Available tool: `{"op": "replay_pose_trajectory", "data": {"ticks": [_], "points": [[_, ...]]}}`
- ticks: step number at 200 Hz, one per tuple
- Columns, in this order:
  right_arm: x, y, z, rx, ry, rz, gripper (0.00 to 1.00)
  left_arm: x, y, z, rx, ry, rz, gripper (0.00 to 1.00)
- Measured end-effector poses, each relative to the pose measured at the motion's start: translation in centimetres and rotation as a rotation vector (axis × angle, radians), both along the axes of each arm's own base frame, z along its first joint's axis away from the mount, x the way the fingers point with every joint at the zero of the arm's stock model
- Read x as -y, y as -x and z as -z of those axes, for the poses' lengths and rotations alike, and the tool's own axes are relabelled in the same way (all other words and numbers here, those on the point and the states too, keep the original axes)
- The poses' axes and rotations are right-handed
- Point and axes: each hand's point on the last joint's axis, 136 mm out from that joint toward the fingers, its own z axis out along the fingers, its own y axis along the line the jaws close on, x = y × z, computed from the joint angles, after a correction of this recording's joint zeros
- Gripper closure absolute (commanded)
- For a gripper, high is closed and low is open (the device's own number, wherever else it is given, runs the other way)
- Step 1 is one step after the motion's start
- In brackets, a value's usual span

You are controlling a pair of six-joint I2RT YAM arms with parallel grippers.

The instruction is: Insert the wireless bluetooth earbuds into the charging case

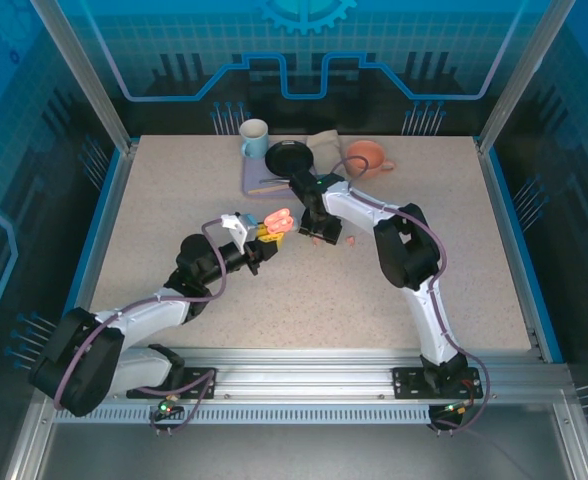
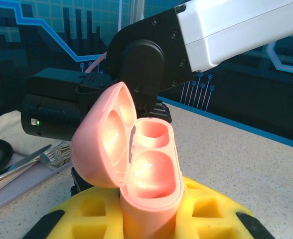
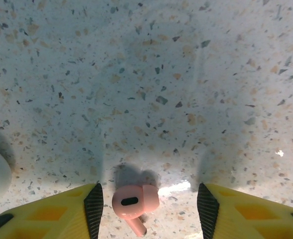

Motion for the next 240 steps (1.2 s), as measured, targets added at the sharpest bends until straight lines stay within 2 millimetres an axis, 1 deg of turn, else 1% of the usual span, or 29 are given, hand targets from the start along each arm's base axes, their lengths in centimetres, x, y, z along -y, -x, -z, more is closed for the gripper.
{"op": "replay_pose_trajectory", "data": {"ticks": [52, 100, 109, 169, 211, 240], "points": [[-0.49, -0.37, 0.26, 0.009, -0.018, -0.024, 0.55, -0.01, -0.03, 0.00, 0.000, 0.000, -0.001, 1.00], [-0.61, -0.28, 0.38, 0.002, -0.024, -0.032, 0.59, 0.00, -0.02, 0.00, 0.000, 0.000, 0.000, 1.00], [-0.61, -0.28, 0.38, 0.002, -0.024, -0.032, 0.62, -0.01, -0.03, 0.00, 0.000, 0.000, -0.001, 1.00], [-0.61, -0.27, 0.47, 0.001, -0.023, -0.039, 0.72, 0.03, -0.09, 0.18, -0.007, -0.003, 0.000, 1.00], [-0.50, -0.27, 0.35, 0.015, -0.031, -0.041, 0.74, 0.03, -0.11, 0.23, -0.009, -0.004, -0.001, 1.00], [-0.48, -0.26, 0.02, 0.030, -0.040, -0.046, 0.74, 0.11, -0.24, -0.11, -0.004, -0.002, 0.000, 1.00]]}}
